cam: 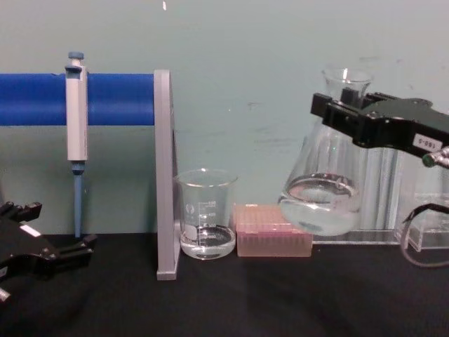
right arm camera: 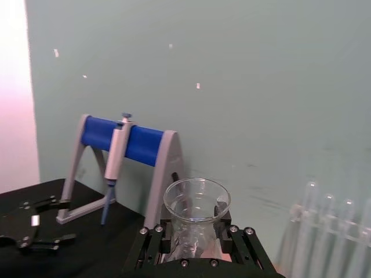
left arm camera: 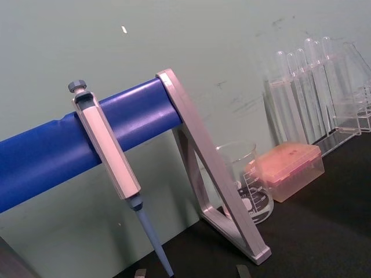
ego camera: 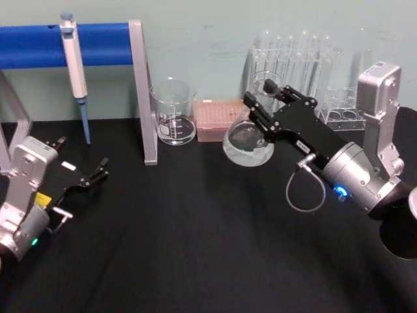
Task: Grasp the erlenmeyer flask with one hand, shake it three times, then place it back.
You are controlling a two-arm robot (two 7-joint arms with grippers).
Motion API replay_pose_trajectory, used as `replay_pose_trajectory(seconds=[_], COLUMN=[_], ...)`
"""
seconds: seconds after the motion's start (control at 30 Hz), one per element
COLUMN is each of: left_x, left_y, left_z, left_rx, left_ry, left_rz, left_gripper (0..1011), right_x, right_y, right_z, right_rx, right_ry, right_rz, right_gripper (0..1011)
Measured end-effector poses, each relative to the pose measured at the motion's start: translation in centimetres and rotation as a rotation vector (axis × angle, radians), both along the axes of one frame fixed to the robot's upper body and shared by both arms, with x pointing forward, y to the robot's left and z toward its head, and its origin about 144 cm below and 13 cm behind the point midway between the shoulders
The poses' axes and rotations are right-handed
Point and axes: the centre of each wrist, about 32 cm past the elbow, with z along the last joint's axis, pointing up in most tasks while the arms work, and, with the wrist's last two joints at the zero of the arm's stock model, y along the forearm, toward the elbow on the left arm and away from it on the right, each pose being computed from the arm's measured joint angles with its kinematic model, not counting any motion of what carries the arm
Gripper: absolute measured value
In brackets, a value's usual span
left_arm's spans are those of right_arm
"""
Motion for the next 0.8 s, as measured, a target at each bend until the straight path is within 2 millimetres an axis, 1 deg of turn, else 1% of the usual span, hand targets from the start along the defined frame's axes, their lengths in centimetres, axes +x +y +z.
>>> replay_pose_trajectory(seconds=[0.2,0.4,0.5,0.8], left_x=[0.0,0.0,0.0,0.0], left_y=[0.0,0.0,0.0,0.0], left_z=[0.0,0.0,0.0,0.0], left_rx=[0.0,0.0,0.0,0.0], left_ry=[0.0,0.0,0.0,0.0], left_rz=[0.0,0.0,0.0,0.0], left_gripper=[1001,1001,1001,1001], right_x=[0.2,0.4,0.6,0.9], right_y=[0.7,2.2,3.3,4.8], right_z=[-0.1,-0.1,0.0,-0.1], right_rx=[-0.01,-0.03,-0.04,-0.044], right_ry=[0.0,-0.005,-0.008,-0.003], right_rz=[0.057,0.149,0.213,0.292], right_gripper=[449,449,449,449])
